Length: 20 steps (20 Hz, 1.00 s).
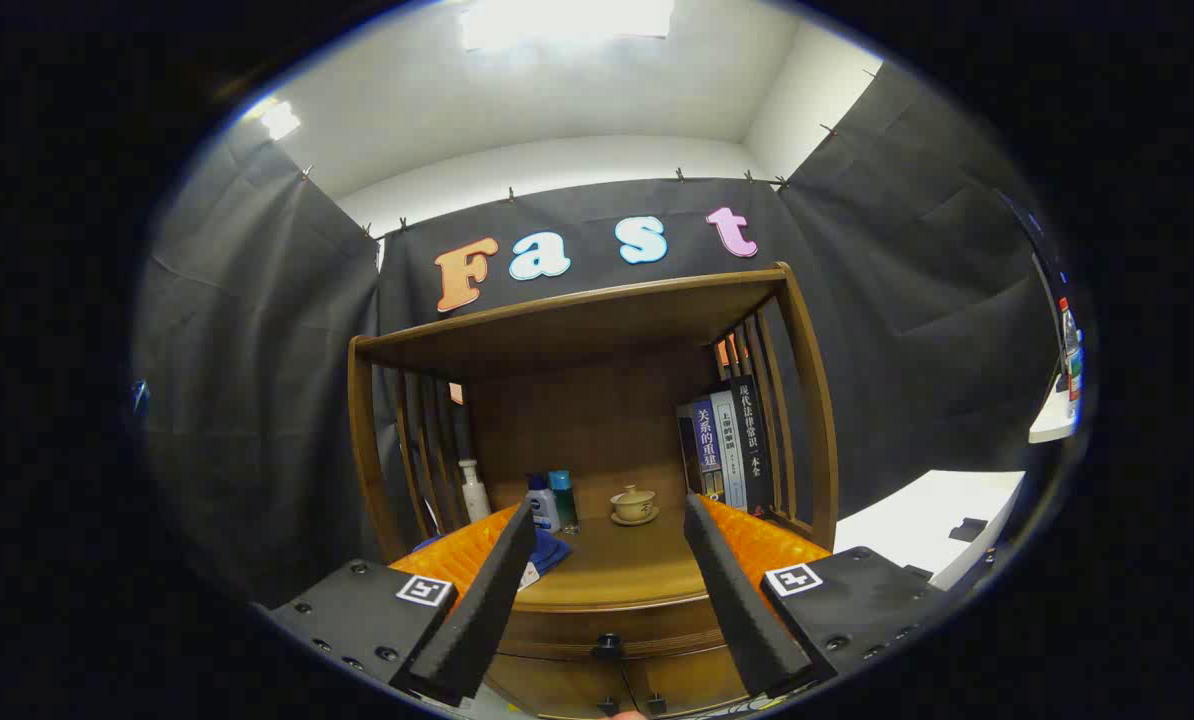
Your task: Pull open the drawer, take out the items inside it, and place them on the countertop above the cabinet.
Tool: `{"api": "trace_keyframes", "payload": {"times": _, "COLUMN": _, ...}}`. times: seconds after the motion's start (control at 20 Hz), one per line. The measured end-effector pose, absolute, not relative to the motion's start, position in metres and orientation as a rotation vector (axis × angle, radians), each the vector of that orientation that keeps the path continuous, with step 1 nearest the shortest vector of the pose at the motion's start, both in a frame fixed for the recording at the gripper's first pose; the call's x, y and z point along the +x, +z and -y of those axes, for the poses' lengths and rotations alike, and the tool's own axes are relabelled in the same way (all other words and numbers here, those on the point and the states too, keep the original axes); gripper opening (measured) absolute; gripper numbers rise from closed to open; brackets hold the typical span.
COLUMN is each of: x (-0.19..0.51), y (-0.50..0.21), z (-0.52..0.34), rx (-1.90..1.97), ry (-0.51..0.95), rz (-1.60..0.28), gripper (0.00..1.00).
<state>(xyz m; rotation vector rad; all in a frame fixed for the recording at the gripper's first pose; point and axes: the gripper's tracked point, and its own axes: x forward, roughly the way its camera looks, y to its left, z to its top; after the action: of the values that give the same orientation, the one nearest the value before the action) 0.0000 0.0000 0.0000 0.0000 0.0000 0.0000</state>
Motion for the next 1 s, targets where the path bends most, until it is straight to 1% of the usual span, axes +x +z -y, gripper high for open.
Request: {"api": "trace_keyframes", "payload": {"times": 1.0, "x": -0.005, "y": -0.001, "z": -0.012, "rx": -0.016, "ry": 0.019, "rz": -0.018, "gripper": 0.98}}
